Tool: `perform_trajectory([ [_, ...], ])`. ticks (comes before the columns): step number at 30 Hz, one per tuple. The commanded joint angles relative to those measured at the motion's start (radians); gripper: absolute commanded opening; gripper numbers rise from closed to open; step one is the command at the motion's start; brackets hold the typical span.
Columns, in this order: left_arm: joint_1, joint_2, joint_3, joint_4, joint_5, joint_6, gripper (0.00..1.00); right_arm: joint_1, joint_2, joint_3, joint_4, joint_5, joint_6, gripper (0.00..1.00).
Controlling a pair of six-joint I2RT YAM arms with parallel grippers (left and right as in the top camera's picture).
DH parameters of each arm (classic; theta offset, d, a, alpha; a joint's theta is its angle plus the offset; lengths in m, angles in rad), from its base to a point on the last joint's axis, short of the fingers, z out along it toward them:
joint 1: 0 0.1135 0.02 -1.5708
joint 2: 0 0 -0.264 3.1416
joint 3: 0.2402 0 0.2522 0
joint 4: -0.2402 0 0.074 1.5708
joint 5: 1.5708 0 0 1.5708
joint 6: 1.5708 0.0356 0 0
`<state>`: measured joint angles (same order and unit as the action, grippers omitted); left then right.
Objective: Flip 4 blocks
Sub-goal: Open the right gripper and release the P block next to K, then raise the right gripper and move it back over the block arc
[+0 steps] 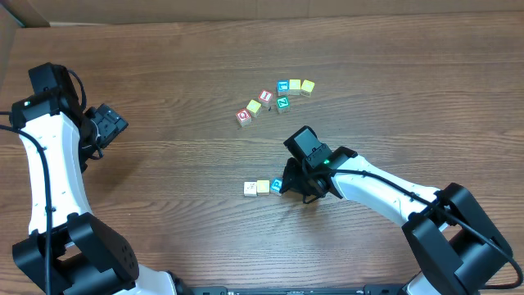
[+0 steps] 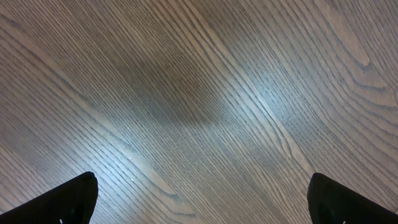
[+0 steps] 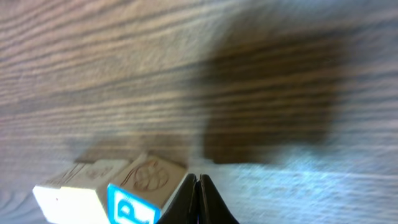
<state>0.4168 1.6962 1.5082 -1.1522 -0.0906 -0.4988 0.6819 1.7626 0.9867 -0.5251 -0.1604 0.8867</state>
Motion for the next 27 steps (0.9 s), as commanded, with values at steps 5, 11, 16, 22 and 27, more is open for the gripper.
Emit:
perform_trajectory([
  [5,0.001,-0.006,0.009,0.001,-0.002,-0.006,1.0,-0.002,-0.018,0.003,0.011,-0.066,0.011,0.04],
  [11,0.001,-0.006,0.009,0.001,-0.002,-0.006,0.99,-0.002,-0.018,0.003,0.059,-0.066,0.011,0.04],
  [16,0.001,-0.006,0.009,0.001,-0.002,-0.006,1.0,-0.002,-0.018,0.003,0.083,-0.066,0.003,0.04],
  [22,0.001,-0.006,0.009,0.001,-0.002,-0.006,0.99,-0.002,-0.018,0.003,0.086,-0.065,-0.001,0.04],
  [27,0.001,-0.006,0.009,0.001,-0.002,-0.006,0.99,-0.003,-0.018,0.003,0.08,-0.018,-0.086,0.04],
])
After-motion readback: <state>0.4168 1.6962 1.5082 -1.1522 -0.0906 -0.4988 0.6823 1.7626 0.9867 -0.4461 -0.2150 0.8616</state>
